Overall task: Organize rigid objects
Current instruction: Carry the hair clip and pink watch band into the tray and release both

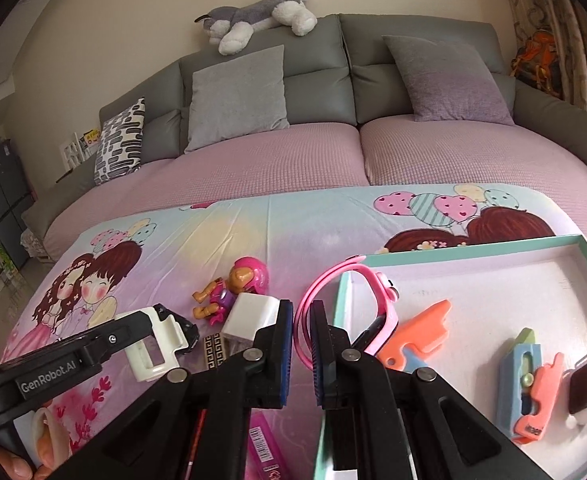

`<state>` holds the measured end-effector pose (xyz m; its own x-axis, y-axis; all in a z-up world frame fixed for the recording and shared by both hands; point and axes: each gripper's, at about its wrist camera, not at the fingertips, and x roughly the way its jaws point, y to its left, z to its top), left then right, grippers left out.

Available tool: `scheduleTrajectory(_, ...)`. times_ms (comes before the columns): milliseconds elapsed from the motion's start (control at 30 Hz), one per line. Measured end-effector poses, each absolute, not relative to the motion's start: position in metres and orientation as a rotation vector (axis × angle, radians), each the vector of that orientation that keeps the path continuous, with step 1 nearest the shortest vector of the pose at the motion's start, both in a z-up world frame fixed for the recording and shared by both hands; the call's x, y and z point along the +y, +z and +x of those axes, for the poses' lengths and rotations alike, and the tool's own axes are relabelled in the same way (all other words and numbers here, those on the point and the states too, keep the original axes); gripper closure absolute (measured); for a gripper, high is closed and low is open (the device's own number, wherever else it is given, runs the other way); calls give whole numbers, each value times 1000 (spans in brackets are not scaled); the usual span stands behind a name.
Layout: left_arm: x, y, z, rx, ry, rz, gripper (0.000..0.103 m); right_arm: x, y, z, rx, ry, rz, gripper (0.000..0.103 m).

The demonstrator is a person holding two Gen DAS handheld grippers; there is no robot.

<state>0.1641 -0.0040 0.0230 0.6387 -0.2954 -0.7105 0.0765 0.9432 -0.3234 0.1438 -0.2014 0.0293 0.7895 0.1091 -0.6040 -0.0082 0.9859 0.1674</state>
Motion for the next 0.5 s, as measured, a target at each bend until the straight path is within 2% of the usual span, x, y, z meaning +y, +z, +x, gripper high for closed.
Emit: scheduleTrajectory(500,-126,59,177,826,-449,-83,70,-320,38,119,611,-316,197,94)
